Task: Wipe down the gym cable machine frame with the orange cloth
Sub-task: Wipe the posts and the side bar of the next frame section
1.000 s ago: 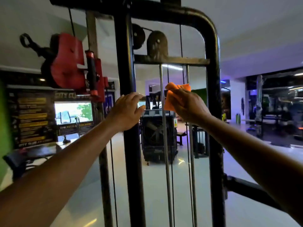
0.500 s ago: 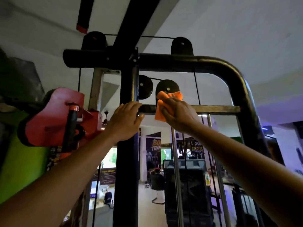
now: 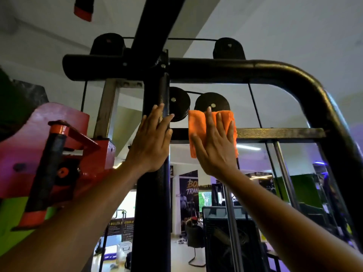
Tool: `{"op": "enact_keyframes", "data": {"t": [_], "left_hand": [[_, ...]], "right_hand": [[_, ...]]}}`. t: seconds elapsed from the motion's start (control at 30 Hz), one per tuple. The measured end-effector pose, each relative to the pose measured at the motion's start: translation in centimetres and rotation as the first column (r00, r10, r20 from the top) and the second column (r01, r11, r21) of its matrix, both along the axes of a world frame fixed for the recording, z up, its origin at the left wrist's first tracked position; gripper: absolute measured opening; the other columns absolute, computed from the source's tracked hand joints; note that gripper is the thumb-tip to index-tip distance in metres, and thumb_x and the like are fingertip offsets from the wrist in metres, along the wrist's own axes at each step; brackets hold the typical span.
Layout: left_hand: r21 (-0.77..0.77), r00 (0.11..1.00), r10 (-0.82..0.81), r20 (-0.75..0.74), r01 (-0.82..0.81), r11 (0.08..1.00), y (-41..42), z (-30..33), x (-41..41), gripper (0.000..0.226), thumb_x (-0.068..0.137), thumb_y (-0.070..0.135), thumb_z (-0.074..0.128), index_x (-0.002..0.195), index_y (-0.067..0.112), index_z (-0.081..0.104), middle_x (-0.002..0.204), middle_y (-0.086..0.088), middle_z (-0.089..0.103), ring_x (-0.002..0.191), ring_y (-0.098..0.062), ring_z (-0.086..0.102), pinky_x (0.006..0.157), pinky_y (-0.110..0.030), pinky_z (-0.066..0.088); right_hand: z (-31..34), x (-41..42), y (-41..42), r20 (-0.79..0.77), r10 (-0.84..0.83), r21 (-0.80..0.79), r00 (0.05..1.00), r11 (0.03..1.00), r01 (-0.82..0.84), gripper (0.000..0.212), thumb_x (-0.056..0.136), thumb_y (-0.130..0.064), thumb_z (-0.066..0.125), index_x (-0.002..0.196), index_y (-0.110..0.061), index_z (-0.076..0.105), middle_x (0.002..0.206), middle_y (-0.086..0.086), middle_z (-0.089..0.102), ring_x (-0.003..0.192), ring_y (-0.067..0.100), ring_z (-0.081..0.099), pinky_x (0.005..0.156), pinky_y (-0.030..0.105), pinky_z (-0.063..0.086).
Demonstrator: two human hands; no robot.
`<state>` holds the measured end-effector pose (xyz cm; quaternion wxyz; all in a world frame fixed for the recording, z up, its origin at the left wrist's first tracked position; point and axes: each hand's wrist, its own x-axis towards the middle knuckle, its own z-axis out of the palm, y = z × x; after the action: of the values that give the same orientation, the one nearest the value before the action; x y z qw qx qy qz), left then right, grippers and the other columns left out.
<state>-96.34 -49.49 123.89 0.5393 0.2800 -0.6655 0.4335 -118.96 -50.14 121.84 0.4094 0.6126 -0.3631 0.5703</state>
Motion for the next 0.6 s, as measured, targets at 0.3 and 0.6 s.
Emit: {"op": "enact_keyframes", "data": {"t": [0.3,0.6], "left_hand": [[0.037,0.992,-0.113,-0.05,0.115,0.993,-0.1,-0.2,0.1,0.056,0.115,0.04,0.023,0.169,0.024,0.028,0.18,0.006,0.011,0.165,-0.007,-0.004,0.134,-0.037,-0.001],[0.045,0.979,-0.182,-0.093,0.186,0.981,-0.1,-0.6,-0.2,0.056,0.115,0.043,0.021,0.167,0.025,0.031,0.178,0.007,0.017,0.165,-0.007,0.0,0.135,-0.042,0.007]], "right_hand": [[0.7,1.3,0.1,-0.195,-0.197,-0.053,0.961,0.98,0.19,0.064,0.114,-0.063,0.009,0.172,-0.038,0.018,0.181,-0.003,0.007,0.168,0.025,-0.006,0.136,0.054,-0.003],[-0.4,4.5,0.1,-0.237,-0.117,-0.045,0.965,0.993,0.109,0.062,0.114,-0.059,0.02,0.171,-0.034,0.026,0.18,-0.003,0.016,0.168,0.021,0.001,0.136,0.053,0.006]]}}
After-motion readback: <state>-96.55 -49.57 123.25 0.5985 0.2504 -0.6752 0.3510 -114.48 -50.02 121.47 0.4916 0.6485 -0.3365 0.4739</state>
